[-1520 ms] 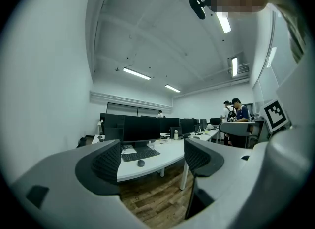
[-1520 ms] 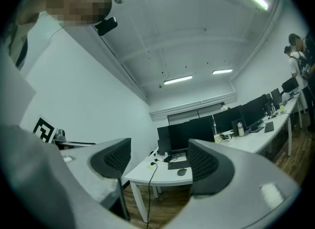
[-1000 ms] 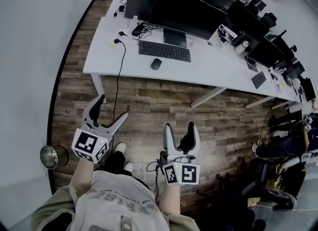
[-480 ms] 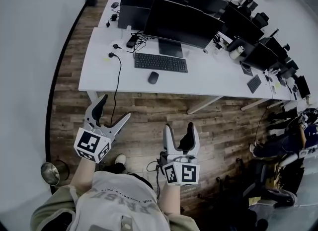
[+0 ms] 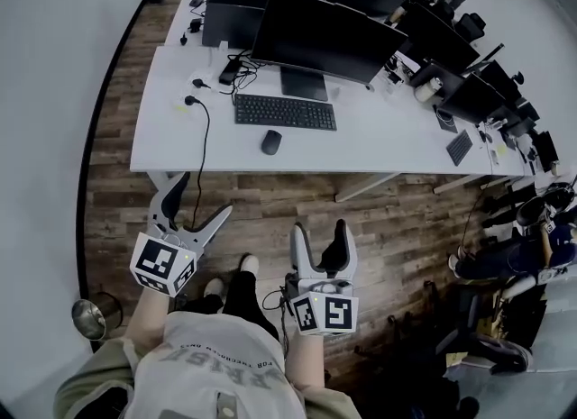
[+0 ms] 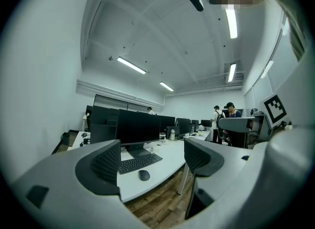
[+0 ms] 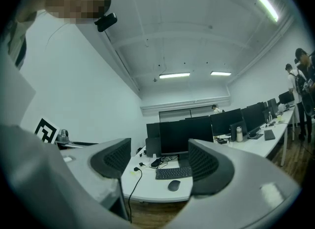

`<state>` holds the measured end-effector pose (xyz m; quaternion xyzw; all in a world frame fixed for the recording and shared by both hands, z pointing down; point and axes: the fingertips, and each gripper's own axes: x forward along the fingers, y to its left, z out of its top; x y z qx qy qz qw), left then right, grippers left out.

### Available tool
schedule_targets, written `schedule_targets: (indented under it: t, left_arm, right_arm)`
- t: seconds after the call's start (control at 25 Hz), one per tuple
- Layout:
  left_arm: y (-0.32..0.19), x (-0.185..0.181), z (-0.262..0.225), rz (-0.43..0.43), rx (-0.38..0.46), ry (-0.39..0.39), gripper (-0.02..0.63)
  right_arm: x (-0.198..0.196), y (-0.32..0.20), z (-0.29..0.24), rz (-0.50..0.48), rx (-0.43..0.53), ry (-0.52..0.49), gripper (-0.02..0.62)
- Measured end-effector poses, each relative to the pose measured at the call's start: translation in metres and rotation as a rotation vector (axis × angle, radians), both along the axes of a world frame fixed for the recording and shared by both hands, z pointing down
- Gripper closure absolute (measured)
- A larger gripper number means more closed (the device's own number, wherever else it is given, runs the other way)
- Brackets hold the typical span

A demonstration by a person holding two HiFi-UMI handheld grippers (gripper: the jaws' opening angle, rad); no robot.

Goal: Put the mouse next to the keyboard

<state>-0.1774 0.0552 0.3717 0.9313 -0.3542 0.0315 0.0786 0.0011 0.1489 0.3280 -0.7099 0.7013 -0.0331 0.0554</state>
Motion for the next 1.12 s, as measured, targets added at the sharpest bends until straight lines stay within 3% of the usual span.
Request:
schedule_targets:
  t: [1.12]
  left_arm:
    - [-0.128, 0.093, 0.023, -0.275, -0.010, -0.080, 0.221]
  right_arm:
    - [0.119, -0.185, 0.041, -0.266, -0.015, -0.070, 0.241]
